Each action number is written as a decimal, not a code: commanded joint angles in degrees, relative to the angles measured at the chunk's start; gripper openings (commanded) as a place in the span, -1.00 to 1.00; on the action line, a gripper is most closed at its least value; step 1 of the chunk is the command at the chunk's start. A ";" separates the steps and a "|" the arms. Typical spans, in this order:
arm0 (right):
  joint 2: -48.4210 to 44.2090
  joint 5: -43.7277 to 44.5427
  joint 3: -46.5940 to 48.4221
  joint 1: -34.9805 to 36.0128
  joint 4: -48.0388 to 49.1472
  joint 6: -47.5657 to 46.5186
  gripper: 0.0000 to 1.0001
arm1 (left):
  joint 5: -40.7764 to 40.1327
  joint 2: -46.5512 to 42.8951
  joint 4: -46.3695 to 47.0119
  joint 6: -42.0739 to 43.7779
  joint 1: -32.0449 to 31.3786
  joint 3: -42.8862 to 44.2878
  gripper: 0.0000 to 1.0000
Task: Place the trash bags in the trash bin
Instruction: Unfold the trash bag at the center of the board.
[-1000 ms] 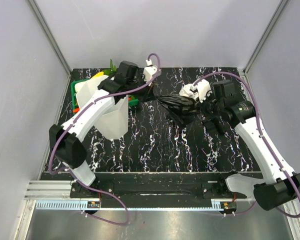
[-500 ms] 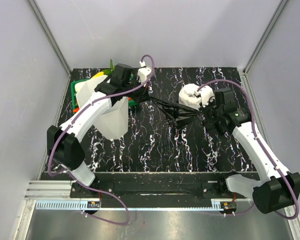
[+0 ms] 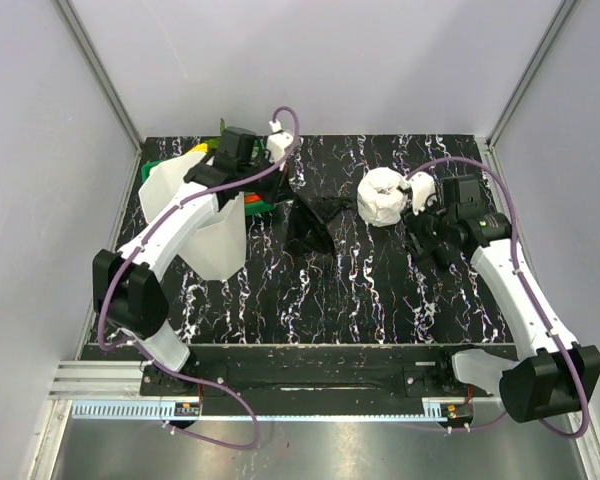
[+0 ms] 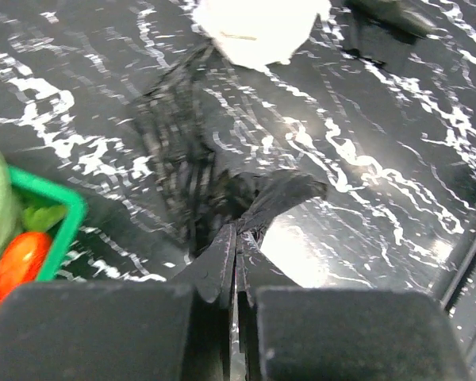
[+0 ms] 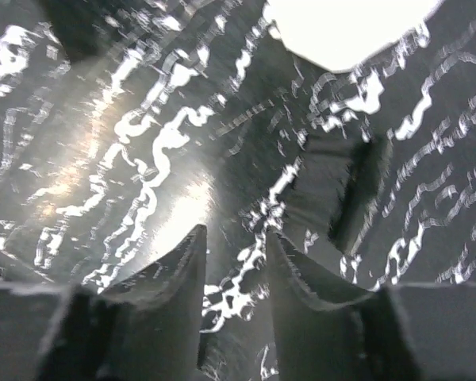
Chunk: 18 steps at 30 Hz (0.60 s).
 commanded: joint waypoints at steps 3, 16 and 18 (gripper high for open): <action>7.90 -24.03 10.01 0.04 2.26 4.51 -0.06 | 6.21 1.60 -0.12 1.24 -6.71 3.11 -1.00; 19.70 -33.82 10.55 6.63 8.23 6.36 0.59 | 6.12 6.88 -3.47 -0.25 -11.21 13.85 -1.00; 19.43 -33.47 10.29 6.90 8.50 6.37 0.60 | 6.03 7.49 -3.47 -0.43 -11.29 13.94 -1.00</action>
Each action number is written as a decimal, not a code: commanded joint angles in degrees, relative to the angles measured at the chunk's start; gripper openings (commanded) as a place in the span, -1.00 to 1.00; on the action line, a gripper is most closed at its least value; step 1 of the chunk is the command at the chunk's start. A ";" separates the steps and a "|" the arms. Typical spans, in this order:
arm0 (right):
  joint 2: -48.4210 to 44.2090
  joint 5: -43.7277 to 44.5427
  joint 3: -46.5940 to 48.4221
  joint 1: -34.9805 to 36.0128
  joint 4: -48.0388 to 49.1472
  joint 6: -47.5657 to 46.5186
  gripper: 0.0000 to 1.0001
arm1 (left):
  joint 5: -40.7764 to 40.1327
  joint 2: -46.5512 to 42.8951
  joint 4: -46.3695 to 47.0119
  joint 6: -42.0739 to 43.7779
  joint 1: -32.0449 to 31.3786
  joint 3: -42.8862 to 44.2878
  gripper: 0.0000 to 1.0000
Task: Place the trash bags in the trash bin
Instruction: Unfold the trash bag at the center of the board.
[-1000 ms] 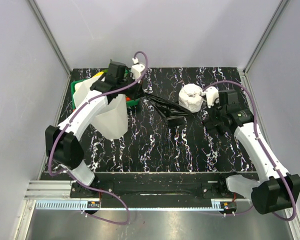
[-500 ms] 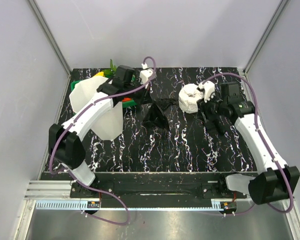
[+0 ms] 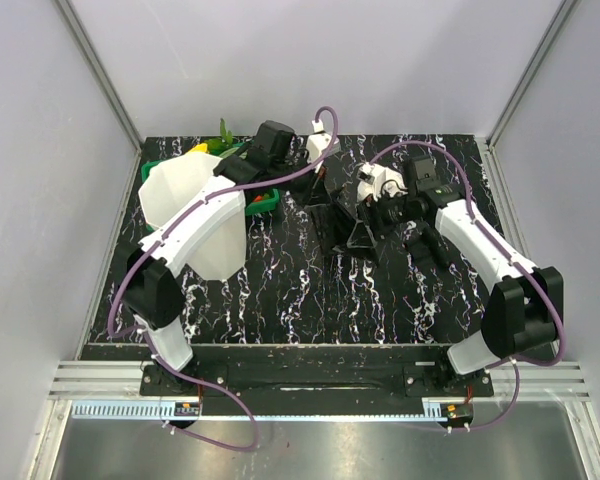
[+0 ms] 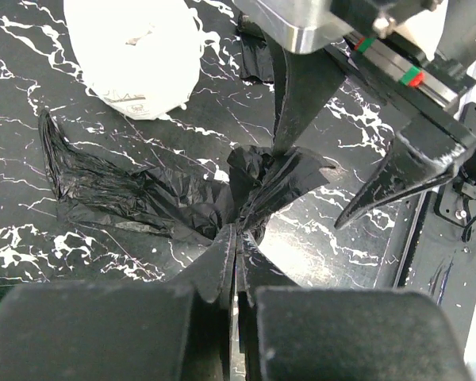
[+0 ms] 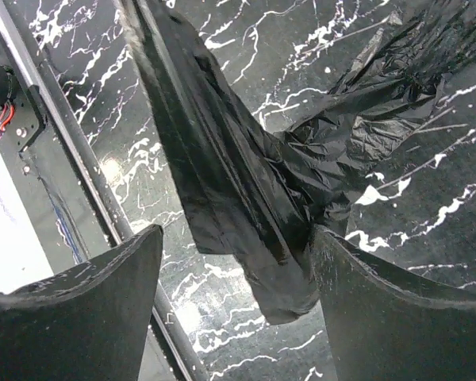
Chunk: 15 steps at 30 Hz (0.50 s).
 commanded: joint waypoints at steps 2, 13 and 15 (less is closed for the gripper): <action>-1.66 -0.97 -0.88 1.04 4.19 0.79 0.53 | 1.62 1.00 0.58 -0.41 -0.39 2.60 -1.00; -2.45 4.84 -0.80 1.04 5.78 0.53 -1.00 | 9.35 -0.93 -2.49 2.75 -0.39 2.51 -1.00; -3.06 4.84 -0.27 1.04 4.82 -0.17 -1.00 | 9.10 -0.93 -3.73 3.98 -0.39 2.68 -1.00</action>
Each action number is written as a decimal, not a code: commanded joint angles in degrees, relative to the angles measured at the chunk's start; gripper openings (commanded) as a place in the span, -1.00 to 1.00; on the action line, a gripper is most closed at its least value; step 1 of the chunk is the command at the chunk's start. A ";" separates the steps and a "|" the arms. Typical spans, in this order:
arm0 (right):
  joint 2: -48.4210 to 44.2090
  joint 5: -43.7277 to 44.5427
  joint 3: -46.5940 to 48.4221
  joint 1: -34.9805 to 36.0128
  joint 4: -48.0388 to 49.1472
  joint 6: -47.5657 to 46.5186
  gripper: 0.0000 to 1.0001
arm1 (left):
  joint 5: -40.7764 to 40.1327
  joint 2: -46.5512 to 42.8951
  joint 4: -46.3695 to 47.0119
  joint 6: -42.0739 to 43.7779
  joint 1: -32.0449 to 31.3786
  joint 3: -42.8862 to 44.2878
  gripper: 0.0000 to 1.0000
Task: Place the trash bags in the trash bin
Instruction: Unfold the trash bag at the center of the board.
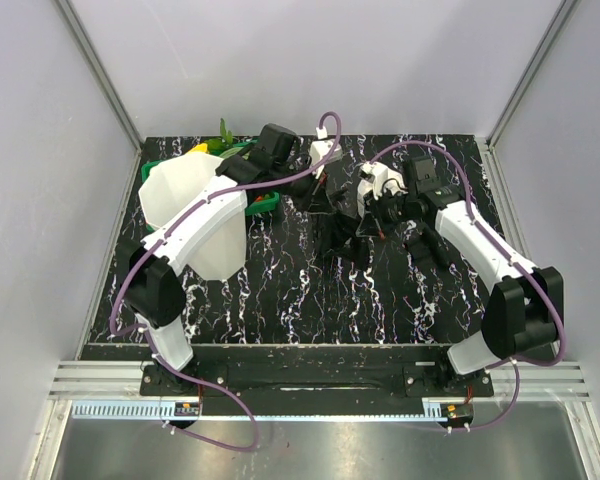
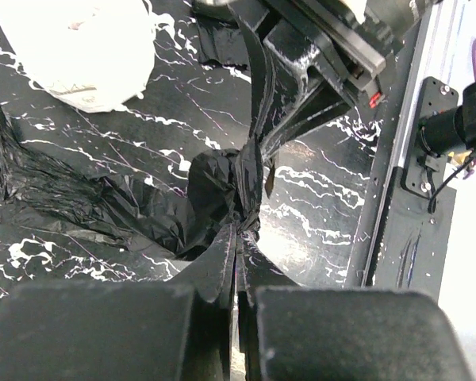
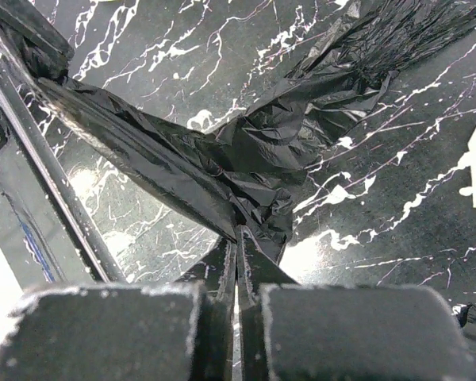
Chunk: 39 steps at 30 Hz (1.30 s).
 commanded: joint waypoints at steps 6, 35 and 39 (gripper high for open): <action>-3.62 3.76 2.71 0.28 -2.92 0.59 -1.00 | -0.76 -3.49 -1.31 3.91 1.21 2.29 0.07; 11.77 -11.79 20.82 -2.71 -12.24 14.66 -1.00 | -20.54 -2.10 1.06 8.03 -7.66 2.38 0.36; 11.24 -15.74 20.12 -3.59 -13.64 12.56 -1.00 | -20.20 -1.74 3.96 11.37 -7.66 -0.43 0.24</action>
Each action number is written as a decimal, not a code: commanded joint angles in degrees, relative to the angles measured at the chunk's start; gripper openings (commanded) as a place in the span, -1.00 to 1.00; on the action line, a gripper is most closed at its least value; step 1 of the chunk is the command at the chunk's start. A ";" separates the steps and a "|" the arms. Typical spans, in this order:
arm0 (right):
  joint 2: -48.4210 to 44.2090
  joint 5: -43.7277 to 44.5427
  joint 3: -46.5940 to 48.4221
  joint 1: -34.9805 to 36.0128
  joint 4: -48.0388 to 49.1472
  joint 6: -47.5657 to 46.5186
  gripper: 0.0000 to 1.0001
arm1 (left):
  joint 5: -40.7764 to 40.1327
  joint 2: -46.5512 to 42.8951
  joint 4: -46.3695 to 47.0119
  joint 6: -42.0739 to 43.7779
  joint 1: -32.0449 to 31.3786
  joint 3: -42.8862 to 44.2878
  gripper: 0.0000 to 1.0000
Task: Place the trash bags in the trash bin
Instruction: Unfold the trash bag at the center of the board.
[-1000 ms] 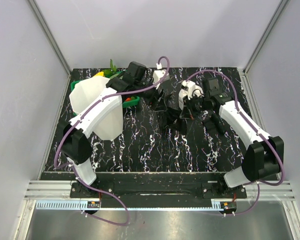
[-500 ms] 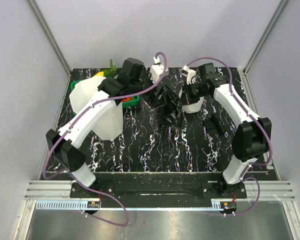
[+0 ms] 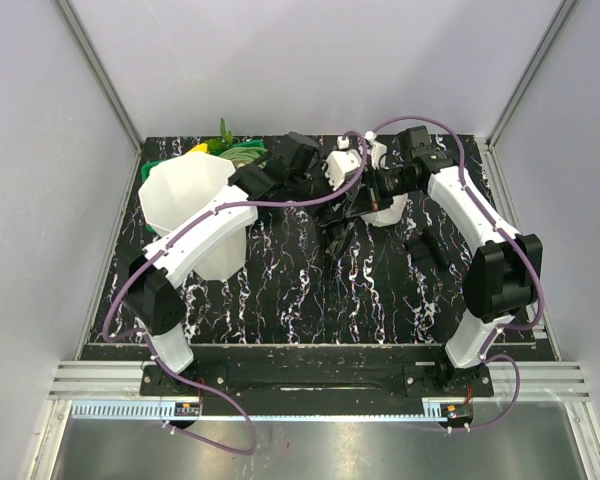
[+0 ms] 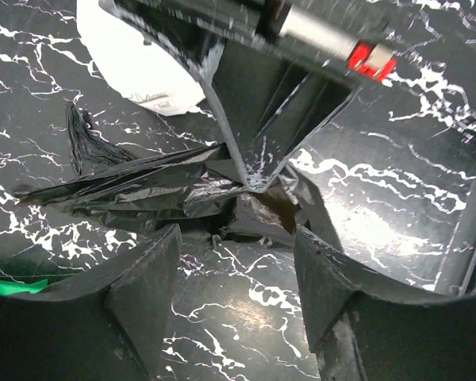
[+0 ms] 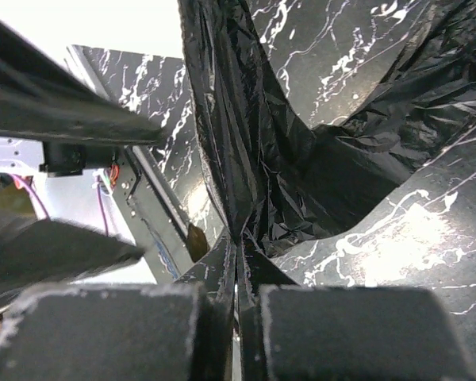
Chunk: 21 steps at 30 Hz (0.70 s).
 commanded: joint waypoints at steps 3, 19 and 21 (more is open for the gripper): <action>-2.32 -8.61 -0.26 -2.48 -2.70 -3.93 -1.00 | 1.25 0.64 5.57 5.74 -0.01 -2.73 0.20; -0.56 -16.35 -0.61 -3.89 -7.63 -9.91 -1.00 | 4.60 6.71 6.71 8.30 -2.21 0.69 -0.16; -0.38 -16.35 -0.61 -3.89 -7.89 -10.18 -1.00 | 5.13 7.50 6.18 7.86 -2.38 1.92 -0.49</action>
